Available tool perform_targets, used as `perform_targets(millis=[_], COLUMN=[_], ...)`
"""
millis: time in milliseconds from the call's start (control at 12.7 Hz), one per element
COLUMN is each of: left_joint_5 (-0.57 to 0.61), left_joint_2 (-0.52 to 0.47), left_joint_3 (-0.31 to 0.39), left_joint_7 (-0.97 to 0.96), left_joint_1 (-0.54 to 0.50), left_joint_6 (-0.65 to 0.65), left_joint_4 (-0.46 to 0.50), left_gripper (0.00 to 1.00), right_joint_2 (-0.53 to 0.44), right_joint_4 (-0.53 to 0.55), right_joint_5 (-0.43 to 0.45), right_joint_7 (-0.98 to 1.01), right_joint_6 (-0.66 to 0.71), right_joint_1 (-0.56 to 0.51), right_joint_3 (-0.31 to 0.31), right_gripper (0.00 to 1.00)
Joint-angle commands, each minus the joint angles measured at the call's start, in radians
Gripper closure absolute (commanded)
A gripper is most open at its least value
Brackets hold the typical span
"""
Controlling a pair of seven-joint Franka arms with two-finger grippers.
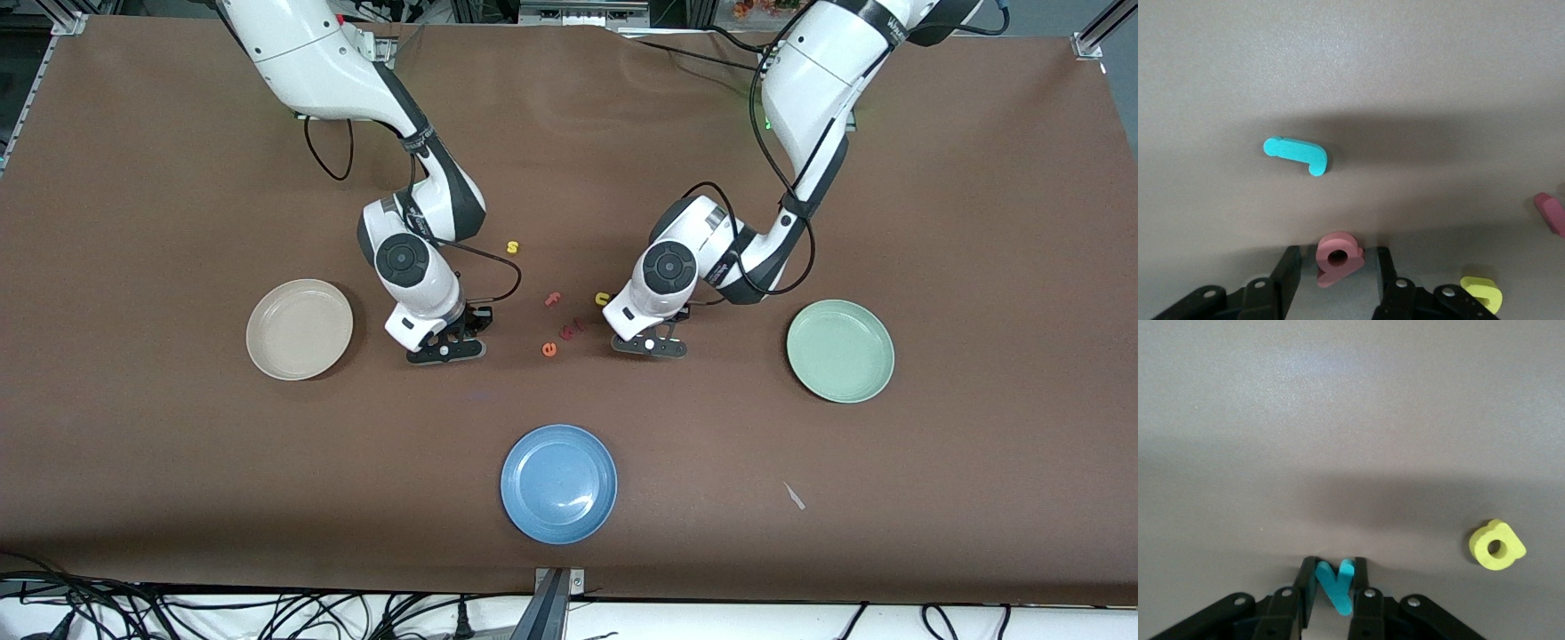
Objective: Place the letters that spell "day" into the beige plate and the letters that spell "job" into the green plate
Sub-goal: 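Carry the y to the beige plate while the left gripper carries g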
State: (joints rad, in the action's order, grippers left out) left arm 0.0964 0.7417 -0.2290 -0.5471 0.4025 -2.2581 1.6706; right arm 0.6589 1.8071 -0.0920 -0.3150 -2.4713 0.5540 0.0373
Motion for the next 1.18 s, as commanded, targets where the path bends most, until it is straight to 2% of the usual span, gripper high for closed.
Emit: perform_targets(millis=[0, 158, 236, 315, 473, 631, 788, 1103], left_joint_5=[0.019, 0.019, 0.019, 0.019, 0.020, 0.022, 0.022, 0.025], left_joint_2=[-0.007, -0.010, -0.012, -0.016, -0.042, -0.085, -0.137, -0.194], left_joint_3=[0.002, 0.002, 0.002, 0.002, 0.002, 0.002, 0.002, 0.003], left_joint_7=[-0.019, -0.019, -0.017, -0.016, -0.008, -0.001, 0.022, 0.183], left_joint_1=[0.002, 0.001, -0.001, -0.004, -0.011, -0.031, -0.071, -0.166], left_joint_6=[-0.009, -0.008, -0.005, 0.002, 0.012, 0.110, 0.181, 0.275], left_joint_4=[0.009, 0.008, 0.008, 0.006, 0.005, -0.006, -0.005, -0.006], left_gripper=[0.77, 0.89, 0.91, 0.91, 0.91, 0.91, 0.91, 0.90], right_joint_2=[0.034, 0.027, 0.025, 0.022, -0.030, -0.076, -0.126, -0.133], right_joint_4=[0.000, -0.017, -0.062, -0.107, -0.114, -0.100, -0.034, 0.035], right_joint_5=[0.014, 0.015, 0.014, 0.014, 0.009, 0.008, 0.009, 0.008], right_joint_7=[0.010, 0.025, 0.043, 0.066, 0.138, 0.207, 0.224, 0.275], right_joint_6=[0.011, 0.040, 0.119, 0.205, 0.302, 0.394, 0.396, 0.378], right_joint_1=[0.004, -0.005, -0.009, -0.014, -0.014, -0.017, -0.016, -0.017], right_joint_3=[0.006, 0.006, 0.013, 0.041, 0.110, 0.174, 0.222, 0.329], right_gripper=[0.82, 0.86, 0.87, 0.87, 0.87, 0.91, 0.94, 0.94])
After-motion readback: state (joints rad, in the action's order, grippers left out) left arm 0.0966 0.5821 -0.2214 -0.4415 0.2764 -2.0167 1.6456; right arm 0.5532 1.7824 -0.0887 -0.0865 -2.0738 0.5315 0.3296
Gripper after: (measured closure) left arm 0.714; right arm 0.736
